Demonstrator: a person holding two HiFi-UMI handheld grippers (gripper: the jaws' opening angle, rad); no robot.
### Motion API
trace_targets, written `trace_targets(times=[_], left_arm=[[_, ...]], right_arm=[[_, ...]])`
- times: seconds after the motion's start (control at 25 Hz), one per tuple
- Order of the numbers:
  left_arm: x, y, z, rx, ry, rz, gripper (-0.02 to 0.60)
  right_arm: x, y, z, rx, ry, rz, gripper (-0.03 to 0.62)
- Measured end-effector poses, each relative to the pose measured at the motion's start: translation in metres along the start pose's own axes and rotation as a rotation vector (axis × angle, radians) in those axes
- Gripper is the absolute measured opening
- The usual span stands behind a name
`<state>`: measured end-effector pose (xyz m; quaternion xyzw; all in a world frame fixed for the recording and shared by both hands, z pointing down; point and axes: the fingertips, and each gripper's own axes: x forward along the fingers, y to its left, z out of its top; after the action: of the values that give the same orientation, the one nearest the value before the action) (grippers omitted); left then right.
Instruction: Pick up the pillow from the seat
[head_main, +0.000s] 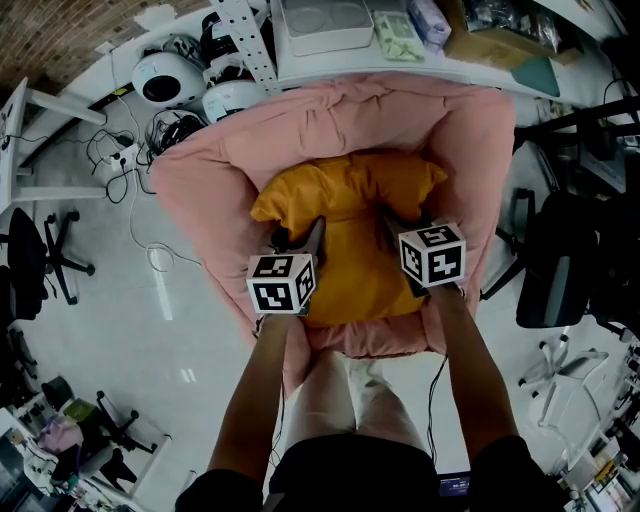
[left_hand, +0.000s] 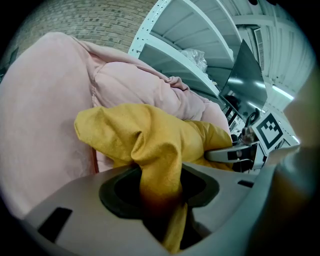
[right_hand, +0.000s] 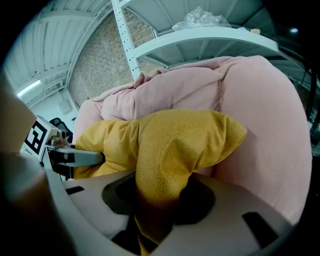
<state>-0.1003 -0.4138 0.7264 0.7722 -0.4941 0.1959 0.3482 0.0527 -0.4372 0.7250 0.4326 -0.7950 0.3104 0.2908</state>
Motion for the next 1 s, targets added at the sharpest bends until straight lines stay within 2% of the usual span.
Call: trace_targets(times=[0.44,1.0], left_arm=[[-0.011,-0.006,0.000,0.001,-0.007,-0.008,0.190],[-0.055,-0.028,-0.001,0.018,-0.055,0.002,0.184]], right_arm=[[-0.011,0.005,0.000,0.010,-0.016,0.004,0.166],[-0.056,0.027,-0.001,-0.013,-0.075,0.033,0.175]])
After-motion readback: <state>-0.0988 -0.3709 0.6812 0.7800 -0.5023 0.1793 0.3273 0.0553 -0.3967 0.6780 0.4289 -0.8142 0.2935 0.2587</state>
